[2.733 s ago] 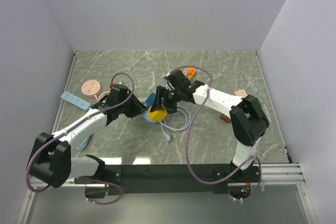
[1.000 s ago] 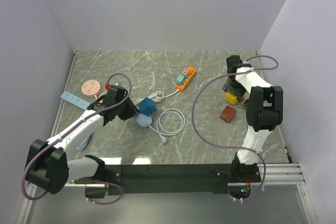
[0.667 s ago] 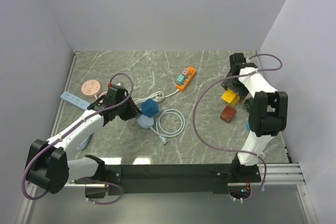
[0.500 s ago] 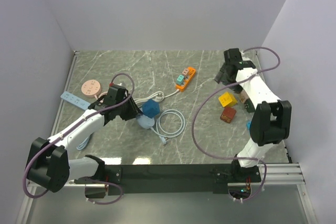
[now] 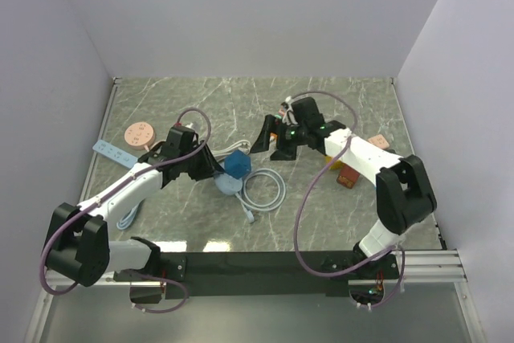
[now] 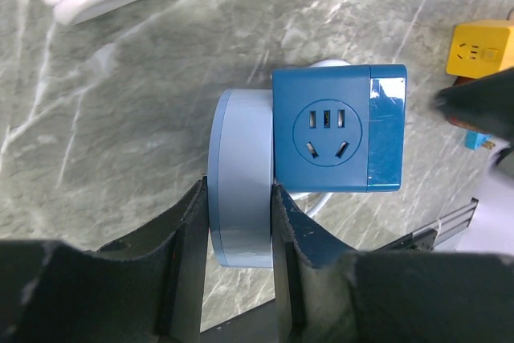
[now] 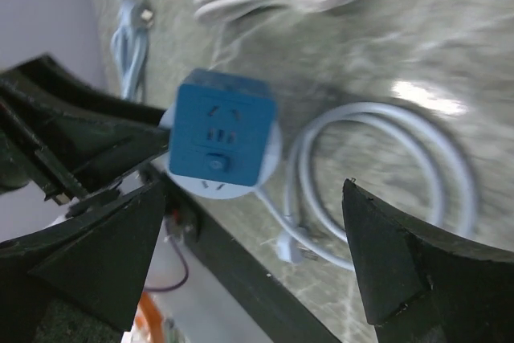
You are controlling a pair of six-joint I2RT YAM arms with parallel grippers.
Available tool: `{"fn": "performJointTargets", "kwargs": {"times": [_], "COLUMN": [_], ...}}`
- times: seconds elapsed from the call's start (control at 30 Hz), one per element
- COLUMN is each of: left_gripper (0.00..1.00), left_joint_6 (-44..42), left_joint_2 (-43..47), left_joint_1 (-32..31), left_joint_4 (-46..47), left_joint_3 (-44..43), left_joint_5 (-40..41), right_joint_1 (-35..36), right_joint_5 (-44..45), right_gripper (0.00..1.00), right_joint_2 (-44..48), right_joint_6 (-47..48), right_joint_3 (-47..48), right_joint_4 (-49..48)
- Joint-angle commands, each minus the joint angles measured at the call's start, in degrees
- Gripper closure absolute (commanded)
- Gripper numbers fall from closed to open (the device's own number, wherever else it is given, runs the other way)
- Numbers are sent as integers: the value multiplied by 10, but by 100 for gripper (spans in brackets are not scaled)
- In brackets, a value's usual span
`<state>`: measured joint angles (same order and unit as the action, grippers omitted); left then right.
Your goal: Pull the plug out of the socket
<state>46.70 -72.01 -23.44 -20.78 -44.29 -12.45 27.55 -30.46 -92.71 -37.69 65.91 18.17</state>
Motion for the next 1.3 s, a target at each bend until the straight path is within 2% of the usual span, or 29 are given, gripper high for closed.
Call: {"fn": "performJointTargets", "kwargs": {"times": [0.0,0.17,0.33,0.53,0.63,0.67,0.77,0.93,1.03,1.13,1.27], "left_gripper": [99,99,99,99,99,99,99,99,99,99,99], "left_joint_6": [-11,-5,0,12,16,16,20,24,23,15,10], "left_joint_2": [2,8,9,12,13,15,20,27,31,35,46], "left_joint_1": [-4,-6,-9,-14,-20,-21,-23,-24,-25,-25,-25], "left_joint_4": [47,55,57,72,72,72,72,79,73,60,50], "left_joint_3": [-37,-33,-33,-29,-29,-28,-24,-18,-14,-13,6], "left_joint_5": [-41,-46,-44,-50,-44,-43,-39,-40,-36,-26,-17], "right_joint_1": [27,49,71,95,102,102,109,112,109,94,34], "right_joint_5": [-87,-79,-41,-24,-25,-28,-29,-43,-60,-73,-108], "right_gripper": [3,2,2,1,11,20,37,56,100,100,100], "right_joint_2": [-12,-48,-87,-121,-133,-136,-146,-162,-167,-167,-173], "right_joint_6": [-32,-32,-28,-34,-41,-43,-44,-49,-34,-14,41], "right_joint_3": [3,27,71,106,119,122,129,125,129,146,194], "right_joint_4": [-104,-90,-25,5,7,8,20,17,27,49,110]}}
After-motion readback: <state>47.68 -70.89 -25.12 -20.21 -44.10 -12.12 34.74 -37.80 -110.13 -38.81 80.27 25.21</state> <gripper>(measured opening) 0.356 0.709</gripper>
